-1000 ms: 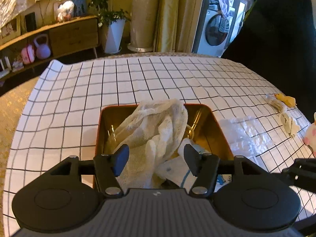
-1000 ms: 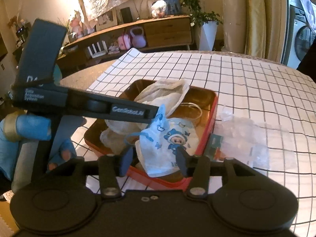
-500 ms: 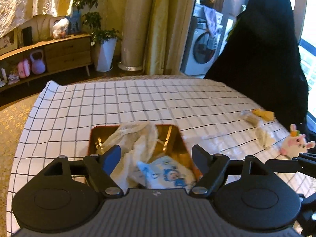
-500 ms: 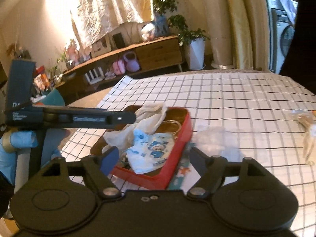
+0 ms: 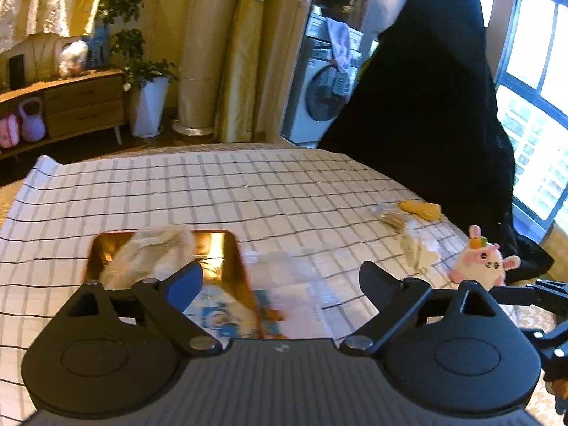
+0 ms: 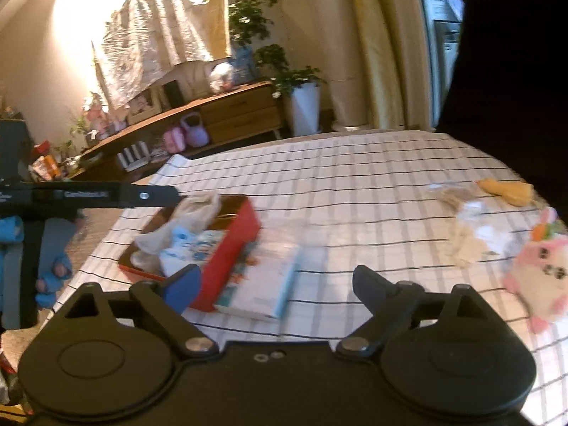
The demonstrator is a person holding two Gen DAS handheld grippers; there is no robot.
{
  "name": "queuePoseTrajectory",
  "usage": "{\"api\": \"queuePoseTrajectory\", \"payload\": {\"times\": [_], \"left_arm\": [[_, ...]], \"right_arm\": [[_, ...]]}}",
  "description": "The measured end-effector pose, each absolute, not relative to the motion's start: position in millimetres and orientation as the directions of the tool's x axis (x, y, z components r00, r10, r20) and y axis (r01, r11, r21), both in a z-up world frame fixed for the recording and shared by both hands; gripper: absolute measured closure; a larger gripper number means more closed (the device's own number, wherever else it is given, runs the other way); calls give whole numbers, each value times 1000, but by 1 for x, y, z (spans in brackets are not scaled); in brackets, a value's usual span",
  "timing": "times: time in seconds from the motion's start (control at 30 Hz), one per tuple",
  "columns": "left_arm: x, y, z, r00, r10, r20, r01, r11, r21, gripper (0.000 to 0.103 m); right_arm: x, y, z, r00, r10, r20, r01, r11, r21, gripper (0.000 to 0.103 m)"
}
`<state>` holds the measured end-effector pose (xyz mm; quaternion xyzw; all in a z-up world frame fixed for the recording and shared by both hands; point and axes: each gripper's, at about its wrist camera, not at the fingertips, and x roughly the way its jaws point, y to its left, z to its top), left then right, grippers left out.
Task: Organize soft objects
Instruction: 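Withdraw both grippers from the tin toward the clear bag and white tissue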
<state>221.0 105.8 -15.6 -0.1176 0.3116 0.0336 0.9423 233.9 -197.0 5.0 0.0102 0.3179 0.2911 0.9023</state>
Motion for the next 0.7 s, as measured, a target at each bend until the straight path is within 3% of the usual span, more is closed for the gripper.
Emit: {"api": "queuePoseTrajectory", "payload": {"times": [0.13,0.37,0.7], "left_arm": [[233,89,-22,805,-29,-593,-118,971,-208,1],[262,61,-36,794,-49,-606,-106,970,-217,0],[303,35,-63,766,35,-642,-174,973,-155,0]], "right_arm": [[240,-222,0,647,500,-576,-479,854,204,9],[264,-255,-9,693,426,-582,-377,902,212,8],[318,-269,-20,728,321,-605,-262,947,187,8]]}}
